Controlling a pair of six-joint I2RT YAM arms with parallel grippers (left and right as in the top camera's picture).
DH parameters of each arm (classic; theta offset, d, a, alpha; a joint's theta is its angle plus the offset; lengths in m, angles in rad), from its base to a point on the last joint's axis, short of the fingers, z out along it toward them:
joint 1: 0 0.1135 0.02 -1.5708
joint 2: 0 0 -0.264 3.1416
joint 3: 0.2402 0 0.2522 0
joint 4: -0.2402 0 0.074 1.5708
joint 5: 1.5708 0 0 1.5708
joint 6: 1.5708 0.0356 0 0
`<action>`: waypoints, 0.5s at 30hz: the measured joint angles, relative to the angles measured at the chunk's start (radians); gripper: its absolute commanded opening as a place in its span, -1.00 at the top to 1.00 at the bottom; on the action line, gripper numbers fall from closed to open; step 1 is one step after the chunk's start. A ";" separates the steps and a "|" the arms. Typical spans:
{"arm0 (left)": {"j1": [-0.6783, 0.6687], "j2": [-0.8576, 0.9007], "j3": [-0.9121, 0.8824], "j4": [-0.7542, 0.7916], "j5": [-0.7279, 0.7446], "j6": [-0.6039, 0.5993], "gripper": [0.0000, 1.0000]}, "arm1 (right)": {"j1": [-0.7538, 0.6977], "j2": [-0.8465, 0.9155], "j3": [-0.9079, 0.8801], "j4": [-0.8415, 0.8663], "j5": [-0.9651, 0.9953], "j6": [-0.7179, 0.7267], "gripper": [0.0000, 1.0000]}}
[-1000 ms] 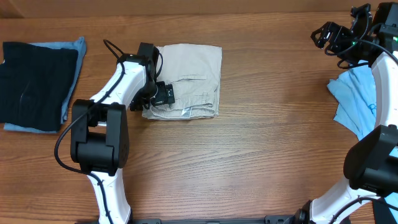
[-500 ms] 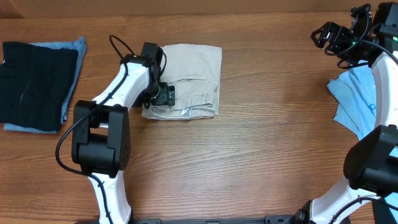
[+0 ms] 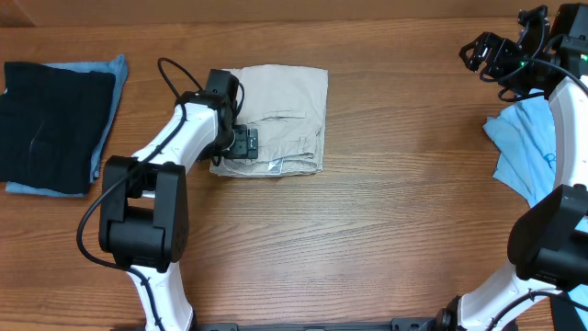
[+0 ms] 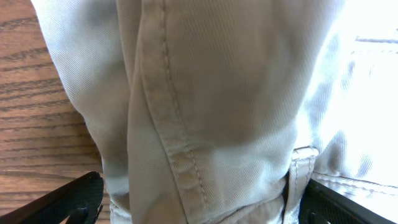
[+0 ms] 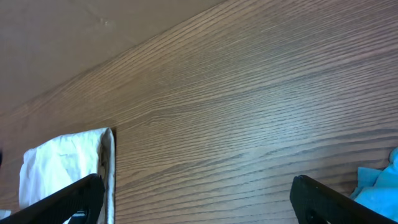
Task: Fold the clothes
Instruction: 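Grip the shorts' edge with the left gripper and lift toward the navy pile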
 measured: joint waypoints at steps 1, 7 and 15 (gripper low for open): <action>0.005 0.000 -0.003 0.003 0.008 0.000 -1.00 | 0.000 0.000 0.000 0.000 0.000 0.000 -1.00; 0.072 0.003 -0.010 0.013 0.095 0.023 -1.00 | 0.000 0.000 0.000 0.001 0.000 0.000 -1.00; 0.092 0.005 -0.011 0.021 0.135 0.045 0.13 | 0.000 0.000 0.000 0.000 0.000 0.000 -1.00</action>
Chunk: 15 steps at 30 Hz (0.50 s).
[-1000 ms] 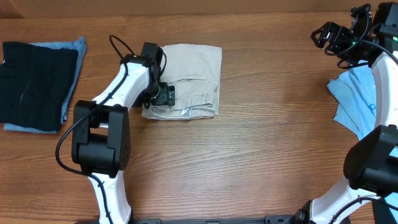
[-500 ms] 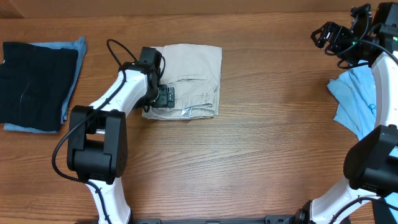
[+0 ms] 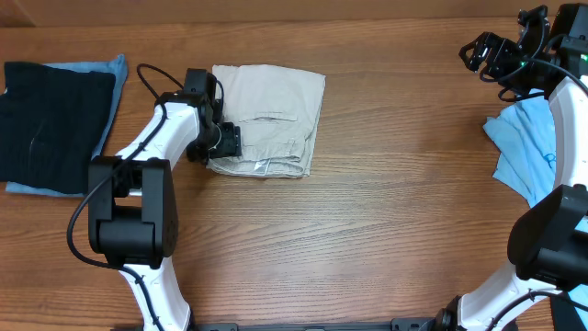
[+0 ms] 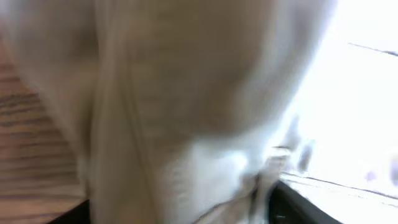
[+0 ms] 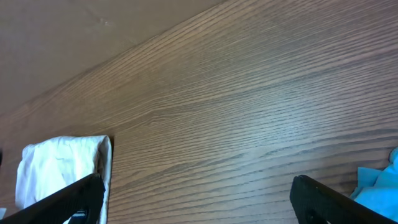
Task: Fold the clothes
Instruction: 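Grip the shorts' edge with the left gripper and lift toward the navy pile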
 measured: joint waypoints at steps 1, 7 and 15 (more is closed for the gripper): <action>0.000 0.001 0.000 0.000 0.015 0.003 0.37 | 0.000 0.000 0.000 0.000 0.000 0.000 -1.00; -0.001 0.002 0.004 0.001 0.043 0.002 0.92 | 0.000 0.000 0.000 0.000 0.000 0.000 -1.00; 0.003 0.076 0.188 -0.238 -0.148 0.013 0.92 | 0.000 0.000 0.000 0.000 0.000 0.000 -1.00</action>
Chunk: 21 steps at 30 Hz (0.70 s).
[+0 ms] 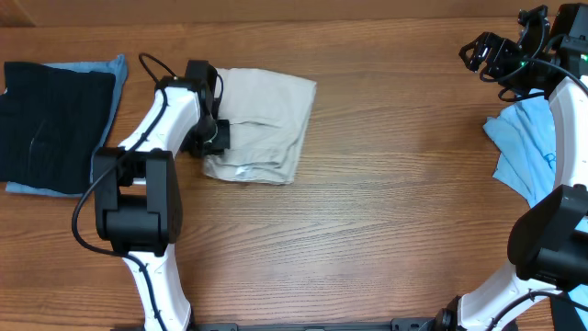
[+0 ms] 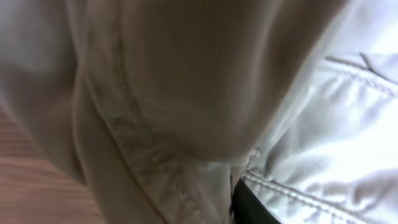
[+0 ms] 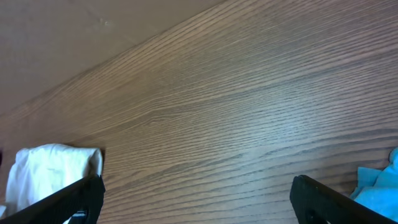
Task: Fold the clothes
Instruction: 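Grip the shorts' edge with the left gripper and lift toward the navy pile, then place the folded shorts on top of the navy garment with the left gripper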
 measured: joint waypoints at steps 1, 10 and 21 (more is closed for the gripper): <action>0.006 0.017 0.047 -0.058 -0.070 0.006 0.92 | 0.000 0.000 0.000 -0.001 0.000 0.000 -1.00; 0.029 0.049 0.383 -0.186 -0.388 0.098 0.92 | 0.000 0.000 0.000 0.000 0.000 0.000 -1.00; 0.076 0.050 0.551 -0.230 -0.554 0.204 0.92 | 0.000 0.000 0.000 0.000 0.000 0.000 -1.00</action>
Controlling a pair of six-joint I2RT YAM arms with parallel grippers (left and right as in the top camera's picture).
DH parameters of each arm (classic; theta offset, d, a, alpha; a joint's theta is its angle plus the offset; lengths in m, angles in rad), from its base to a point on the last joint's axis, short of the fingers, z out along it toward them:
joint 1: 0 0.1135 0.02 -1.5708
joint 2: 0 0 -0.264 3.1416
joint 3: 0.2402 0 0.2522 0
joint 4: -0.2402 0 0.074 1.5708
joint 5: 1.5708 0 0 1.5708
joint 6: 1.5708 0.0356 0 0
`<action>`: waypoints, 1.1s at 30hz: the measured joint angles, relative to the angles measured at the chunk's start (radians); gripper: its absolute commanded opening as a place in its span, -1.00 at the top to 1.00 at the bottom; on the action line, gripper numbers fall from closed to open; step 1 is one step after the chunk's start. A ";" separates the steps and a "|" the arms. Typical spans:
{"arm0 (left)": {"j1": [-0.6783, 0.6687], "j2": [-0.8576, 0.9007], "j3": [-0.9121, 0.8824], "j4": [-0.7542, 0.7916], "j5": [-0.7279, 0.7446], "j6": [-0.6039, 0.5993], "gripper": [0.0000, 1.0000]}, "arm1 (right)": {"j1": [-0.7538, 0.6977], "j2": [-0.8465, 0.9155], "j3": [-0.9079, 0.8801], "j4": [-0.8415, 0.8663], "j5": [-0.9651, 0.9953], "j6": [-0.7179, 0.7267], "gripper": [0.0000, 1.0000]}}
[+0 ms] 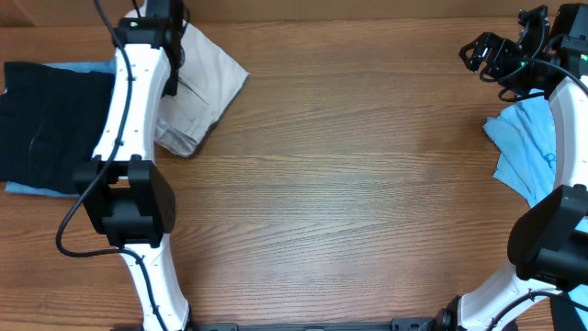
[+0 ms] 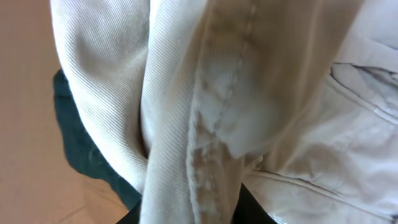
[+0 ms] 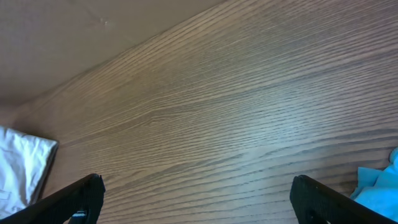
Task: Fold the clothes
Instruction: 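Place the folded shorts on top of the navy garment with the left gripper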
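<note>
The folded beige trousers (image 1: 200,87) hang tilted at the table's back left, lifted by my left gripper (image 1: 173,44), which is shut on their edge. In the left wrist view the beige trousers (image 2: 249,93) fill the frame, pinched between the dark fingers at the bottom. A folded dark garment (image 1: 50,115) lies on a blue one (image 1: 108,78) at the far left; the dark garment (image 2: 84,149) shows beneath the trousers. A light blue cloth (image 1: 528,147) lies at the right edge. My right gripper (image 1: 487,57) hovers open at the back right, over bare wood (image 3: 205,124).
The wooden table (image 1: 349,211) stretches between the two arms. The left arm's white links (image 1: 129,110) run from the front edge up to the back left. The right arm stands along the right edge beside the blue cloth.
My left gripper has moved up and to the back-left corner with the beige trousers, which now hang tilted beside the dark stack. The right arm has not moved.
The beige trousers lay folded near the table's back middle with my left gripper at their left edge. At each later moment they sat further left, dragged by the shut gripper. Now they are raised at the back left, next to the dark stack. The right gripper stayed open throughout.
</note>
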 measured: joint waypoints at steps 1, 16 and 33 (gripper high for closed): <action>0.009 0.000 0.018 -0.020 0.003 0.001 0.92 | 0.000 0.000 0.000 0.000 0.000 0.000 -1.00; 0.295 0.002 0.159 -0.092 0.119 0.027 0.92 | 0.000 0.000 0.000 0.000 0.000 0.000 -1.00; 0.426 0.014 0.396 -0.128 0.381 -0.016 0.92 | 0.000 0.000 0.000 0.000 0.000 0.000 -1.00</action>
